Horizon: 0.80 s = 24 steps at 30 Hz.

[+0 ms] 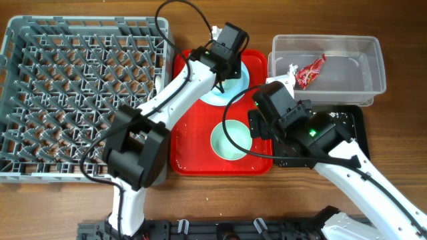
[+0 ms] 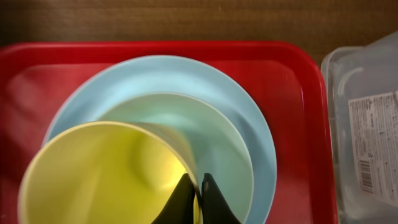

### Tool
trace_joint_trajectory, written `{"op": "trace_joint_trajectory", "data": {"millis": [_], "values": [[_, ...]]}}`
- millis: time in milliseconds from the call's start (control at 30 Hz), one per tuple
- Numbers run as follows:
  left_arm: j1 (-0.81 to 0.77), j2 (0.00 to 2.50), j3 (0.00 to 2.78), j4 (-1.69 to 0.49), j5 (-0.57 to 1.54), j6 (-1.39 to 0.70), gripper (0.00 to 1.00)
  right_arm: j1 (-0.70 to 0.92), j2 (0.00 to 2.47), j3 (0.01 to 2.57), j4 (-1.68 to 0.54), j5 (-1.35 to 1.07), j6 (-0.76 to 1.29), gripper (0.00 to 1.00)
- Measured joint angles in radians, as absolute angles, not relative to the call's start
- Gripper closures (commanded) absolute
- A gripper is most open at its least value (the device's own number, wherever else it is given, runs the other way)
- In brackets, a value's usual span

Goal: Sort waste into correct bins and load items into the dishwasher rack
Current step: 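Carry the yellow cup with the left gripper onto the dish rack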

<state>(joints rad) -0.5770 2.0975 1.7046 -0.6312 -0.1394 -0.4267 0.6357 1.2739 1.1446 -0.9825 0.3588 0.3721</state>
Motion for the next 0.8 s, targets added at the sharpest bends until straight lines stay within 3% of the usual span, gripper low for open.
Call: {"op": "trace_joint_trajectory", "data": {"millis": [200,267,333,433,633,800], "values": [[-0.464,1.773,1.704,-0.651,-0.083,-0.406,0.96,0.636,1.274,1.145,-0.982,0.359,0.373,0.00],[-0.357,1.675,1.707,-0.655,0.037,-0.405,0.96,0.636,1.275,1.145,-0.982,0.359,0.372,0.00],[-0.165,1.663,1.711,-0.657,0.344,-0.402,0.96,0.636,1.275,1.145,-0.982,0.359,0.372,0.00],[0.094,1.766,1.713,-0.640,0.806,-0.405,0.96,0.636,1.277,1.145,-0.982,0.359,0.372,0.00],[0.244,2.111,1.711,-0.472,1.386,-0.406,0.96,0.636,1.277,1.145,-0.981,0.359,0.372,0.00],[0.241,2.226,1.707,-0.390,1.481,-0.424,0.96,0.636,1.277,1.145,-0.981,0.359,0.372,0.00]]}}
